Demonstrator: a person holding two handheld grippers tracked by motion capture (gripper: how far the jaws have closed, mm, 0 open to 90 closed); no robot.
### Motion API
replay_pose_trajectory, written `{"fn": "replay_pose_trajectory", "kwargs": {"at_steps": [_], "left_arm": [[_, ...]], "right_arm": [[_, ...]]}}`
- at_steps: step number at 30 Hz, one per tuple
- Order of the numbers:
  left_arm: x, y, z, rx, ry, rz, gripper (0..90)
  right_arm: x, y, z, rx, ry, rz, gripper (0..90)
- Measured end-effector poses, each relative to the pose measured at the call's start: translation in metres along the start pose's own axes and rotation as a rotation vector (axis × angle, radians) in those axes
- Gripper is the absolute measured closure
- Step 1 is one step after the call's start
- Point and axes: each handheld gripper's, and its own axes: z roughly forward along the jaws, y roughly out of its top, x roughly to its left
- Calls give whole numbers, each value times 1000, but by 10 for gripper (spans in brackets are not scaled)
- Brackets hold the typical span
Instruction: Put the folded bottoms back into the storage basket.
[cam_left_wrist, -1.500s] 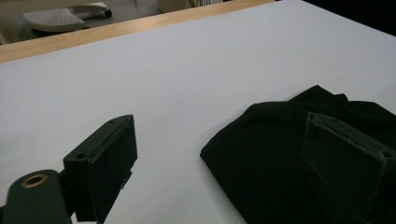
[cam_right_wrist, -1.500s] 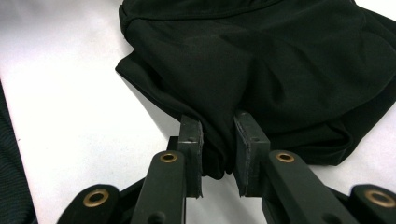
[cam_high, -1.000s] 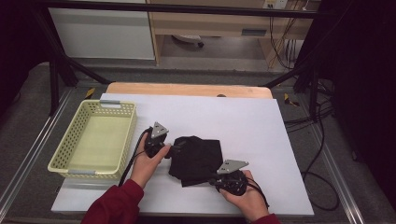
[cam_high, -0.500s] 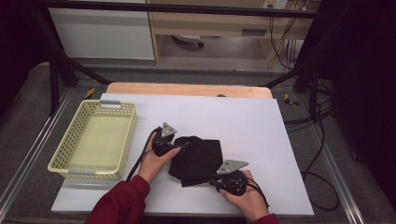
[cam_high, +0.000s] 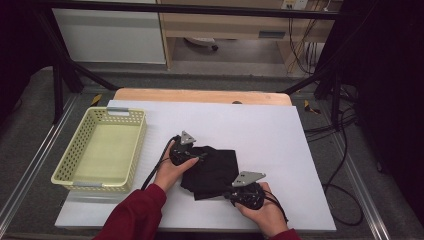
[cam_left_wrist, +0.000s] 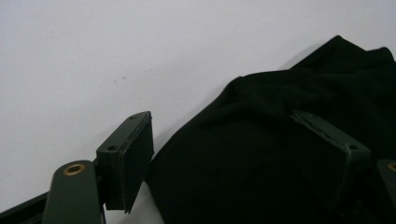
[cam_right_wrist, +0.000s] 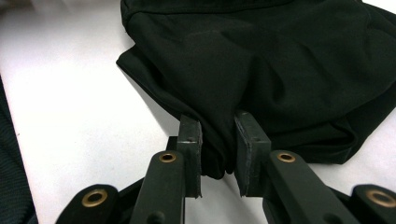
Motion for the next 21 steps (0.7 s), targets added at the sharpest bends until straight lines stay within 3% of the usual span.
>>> {"fn": "replay_pose_trajectory", "kwargs": {"at_steps": [3,8,14,21], "left_arm": [[-2,0,1,4,-32,-6,278],[-4,-1,-1,0,-96,-17,479],[-8,-1,-3,-4,-136,-27,692],[-7,4,-12,-22,-178,-91,794]], "right_arm": [[0,0,0,3,1,1,746],[0,0,1,2,1,0,746],[0,1,-1,-10,-1,3,757],[-2,5,-9,-64,15,26,775]]}}
